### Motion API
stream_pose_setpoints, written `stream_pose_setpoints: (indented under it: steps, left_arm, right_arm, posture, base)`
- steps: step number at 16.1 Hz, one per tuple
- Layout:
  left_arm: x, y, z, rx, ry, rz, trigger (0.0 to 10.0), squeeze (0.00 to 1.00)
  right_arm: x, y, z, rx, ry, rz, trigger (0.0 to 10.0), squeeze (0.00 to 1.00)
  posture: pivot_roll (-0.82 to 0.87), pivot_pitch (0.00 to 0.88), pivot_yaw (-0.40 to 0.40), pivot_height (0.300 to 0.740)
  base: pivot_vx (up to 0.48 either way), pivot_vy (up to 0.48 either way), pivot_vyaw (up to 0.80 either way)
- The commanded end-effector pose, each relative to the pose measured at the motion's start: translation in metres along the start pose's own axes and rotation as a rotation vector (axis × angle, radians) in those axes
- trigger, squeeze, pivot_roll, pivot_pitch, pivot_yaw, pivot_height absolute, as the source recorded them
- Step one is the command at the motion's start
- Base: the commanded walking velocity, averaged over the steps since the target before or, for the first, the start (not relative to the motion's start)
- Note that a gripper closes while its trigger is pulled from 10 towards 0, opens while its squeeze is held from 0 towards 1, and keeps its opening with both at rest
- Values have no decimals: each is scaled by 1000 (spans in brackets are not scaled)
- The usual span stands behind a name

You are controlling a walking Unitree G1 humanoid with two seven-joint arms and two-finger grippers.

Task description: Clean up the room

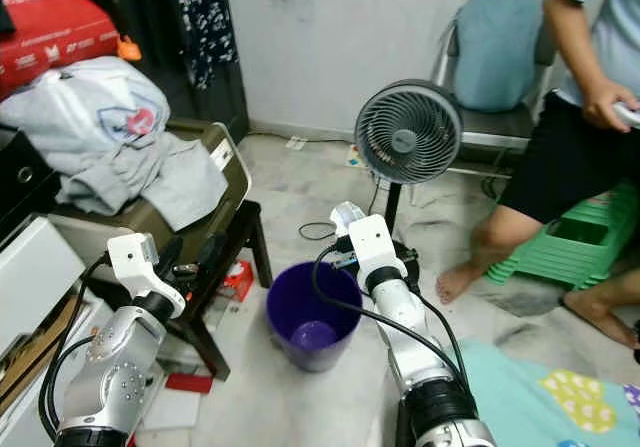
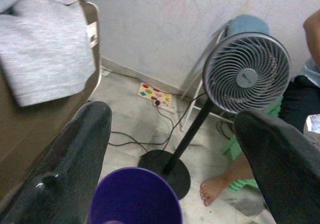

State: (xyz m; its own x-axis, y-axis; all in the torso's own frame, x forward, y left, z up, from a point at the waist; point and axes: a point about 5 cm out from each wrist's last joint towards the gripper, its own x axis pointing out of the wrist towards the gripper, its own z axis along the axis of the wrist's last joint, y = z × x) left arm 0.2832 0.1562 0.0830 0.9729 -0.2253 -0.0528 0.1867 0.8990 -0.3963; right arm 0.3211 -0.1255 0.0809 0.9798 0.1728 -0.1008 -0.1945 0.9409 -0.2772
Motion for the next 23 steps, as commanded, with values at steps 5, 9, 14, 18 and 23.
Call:
stream_pose_setpoints:
  steps: [5,9,14,18,23]
  left_arm:
    - [0,0,4,16,-14,-8,10000,0]
    - [1,0,4,17,-13,-9,10000,0]
    - [0,0,3,17,-9,-7,10000,0]
    - [1,2,0,24,9,13,10000,0]
    - [22,19,-25,78,192,99,10000,0]
  right_arm:
    - [2,0,3,-6,-7,2,10000,0]
    - [2,-1,2,-5,-5,1,10000,0]
    - [2,0,1,-5,0,2,10000,0]
    - [1,-1,-2,-7,8,2,10000,0]
    - [11,15,-17,64,145,34,10000,0]
  posture:
    - [-170,0,32,740]
    - [-171,0,31,740]
    - [-171,0,31,740]
    - [-171,0,31,740]
    - [-149,0,22,740]
  base:
    - [342,0,0]
    - [368,0,0]
    - [359,0,0]
    - [158,0,0]
    - [0,0,0]
